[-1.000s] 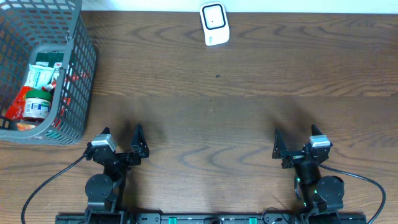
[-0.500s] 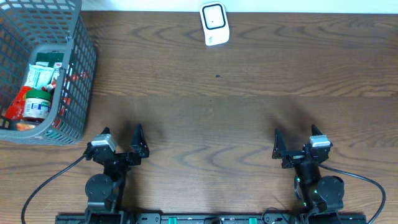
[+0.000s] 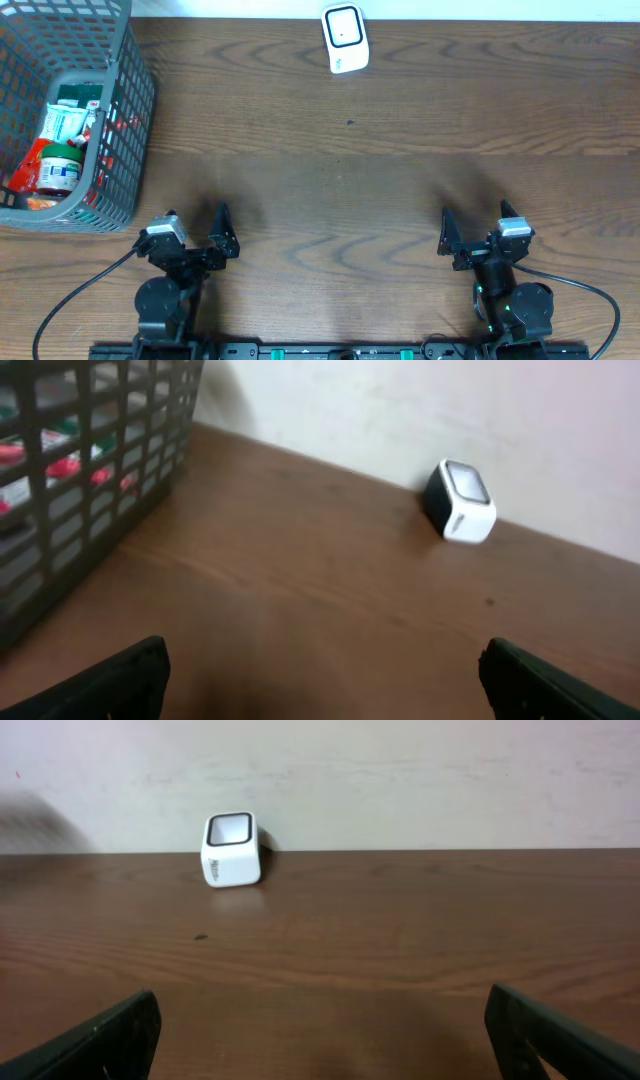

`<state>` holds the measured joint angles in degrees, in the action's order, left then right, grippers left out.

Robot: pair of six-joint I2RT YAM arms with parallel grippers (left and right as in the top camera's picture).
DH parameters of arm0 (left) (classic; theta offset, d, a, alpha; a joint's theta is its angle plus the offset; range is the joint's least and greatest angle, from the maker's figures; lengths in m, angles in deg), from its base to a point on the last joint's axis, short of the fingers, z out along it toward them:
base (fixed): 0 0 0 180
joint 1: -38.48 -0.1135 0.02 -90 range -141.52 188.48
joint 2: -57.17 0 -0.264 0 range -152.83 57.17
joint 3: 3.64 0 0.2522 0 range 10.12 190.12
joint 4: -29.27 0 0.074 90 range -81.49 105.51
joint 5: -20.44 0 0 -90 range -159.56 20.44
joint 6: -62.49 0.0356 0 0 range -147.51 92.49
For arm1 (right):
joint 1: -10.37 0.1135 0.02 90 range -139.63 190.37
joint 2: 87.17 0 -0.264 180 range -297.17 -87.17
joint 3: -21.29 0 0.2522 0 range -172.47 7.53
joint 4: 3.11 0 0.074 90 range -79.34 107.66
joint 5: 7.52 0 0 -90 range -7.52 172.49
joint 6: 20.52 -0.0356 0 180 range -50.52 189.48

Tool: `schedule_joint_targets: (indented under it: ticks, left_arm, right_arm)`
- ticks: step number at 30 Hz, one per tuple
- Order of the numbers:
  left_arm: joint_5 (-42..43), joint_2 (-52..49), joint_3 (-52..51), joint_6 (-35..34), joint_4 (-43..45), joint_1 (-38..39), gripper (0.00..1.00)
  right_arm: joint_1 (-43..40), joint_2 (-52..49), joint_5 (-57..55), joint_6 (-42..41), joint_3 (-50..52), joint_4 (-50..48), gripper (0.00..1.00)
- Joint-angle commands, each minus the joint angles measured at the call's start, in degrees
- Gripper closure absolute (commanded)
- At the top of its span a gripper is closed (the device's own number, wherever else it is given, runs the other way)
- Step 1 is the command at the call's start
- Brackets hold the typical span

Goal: Scan the item barcode
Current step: 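Move the left gripper over the basket and lower toward the green-lidded jar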

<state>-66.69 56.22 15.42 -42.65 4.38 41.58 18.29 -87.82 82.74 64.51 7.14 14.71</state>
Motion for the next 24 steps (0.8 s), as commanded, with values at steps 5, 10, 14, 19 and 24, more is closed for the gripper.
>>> schedule_joint_targets:
  ticks: [5,10,14,19,24]
  left_arm:
    - [1.25,-7.52,17.68,0.42,-10.91,-0.15,0.00]
    - [3.58,-17.55,31.15,0.04,-21.24,-0.13,0.00]
    - [4.22,-28.15,44.89,0.04,-29.40,-0.13,0.00]
    - [4.22,-43.45,65.83,0.07,-41.51,-0.13,0.00]
    - [3.45,-60.54,91.45,1.36,-57.13,-0.15,0.00]
  right_arm:
    - [-0.44,0.00,0.04,0.76,0.07,0.24,0.01]
    - [-0.44,0.00,0.04,0.76,0.07,0.24,0.01]
    - [-0.44,0.00,0.04,0.76,0.07,0.24,0.01]
    - [-0.44,0.00,0.04,0.76,0.07,0.24,0.01]
    - [-0.44,0.00,0.04,0.76,0.07,0.24,0.01]
